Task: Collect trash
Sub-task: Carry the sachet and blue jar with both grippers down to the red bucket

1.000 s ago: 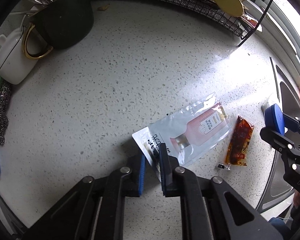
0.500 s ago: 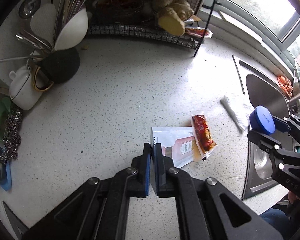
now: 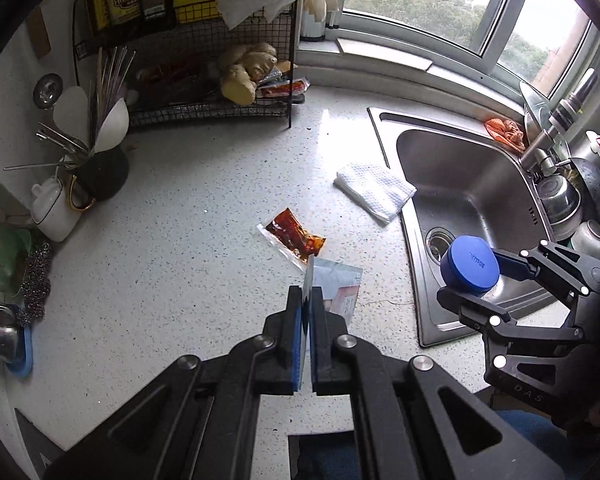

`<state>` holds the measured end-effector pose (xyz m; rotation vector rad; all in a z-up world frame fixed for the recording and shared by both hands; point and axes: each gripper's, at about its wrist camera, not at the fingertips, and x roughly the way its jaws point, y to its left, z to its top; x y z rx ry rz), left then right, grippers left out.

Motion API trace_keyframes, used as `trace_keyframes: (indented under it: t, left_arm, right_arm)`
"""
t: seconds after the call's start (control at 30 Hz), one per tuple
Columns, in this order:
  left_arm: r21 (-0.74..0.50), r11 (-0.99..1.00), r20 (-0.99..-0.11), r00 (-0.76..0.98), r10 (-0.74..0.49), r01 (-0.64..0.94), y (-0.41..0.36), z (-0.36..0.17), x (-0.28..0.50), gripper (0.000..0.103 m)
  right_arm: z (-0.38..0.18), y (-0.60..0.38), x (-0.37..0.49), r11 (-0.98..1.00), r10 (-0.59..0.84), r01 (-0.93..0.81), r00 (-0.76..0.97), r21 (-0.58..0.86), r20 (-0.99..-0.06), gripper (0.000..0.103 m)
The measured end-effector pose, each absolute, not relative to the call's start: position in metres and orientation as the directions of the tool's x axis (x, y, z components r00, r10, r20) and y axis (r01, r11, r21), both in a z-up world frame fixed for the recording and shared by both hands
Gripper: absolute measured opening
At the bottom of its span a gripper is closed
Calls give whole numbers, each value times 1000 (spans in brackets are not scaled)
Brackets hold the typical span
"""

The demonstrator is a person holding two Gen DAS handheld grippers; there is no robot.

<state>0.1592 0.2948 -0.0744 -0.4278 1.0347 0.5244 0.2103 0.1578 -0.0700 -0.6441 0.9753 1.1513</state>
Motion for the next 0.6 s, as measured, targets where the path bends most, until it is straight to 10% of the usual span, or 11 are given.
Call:
trace_keyframes:
  t: [0.6]
  left_arm:
    - [-42,910,-906,399,139,-412,107,-69,136,2]
  right_arm:
    - [-60,1,174,468,437,-880,151,80,-887,43]
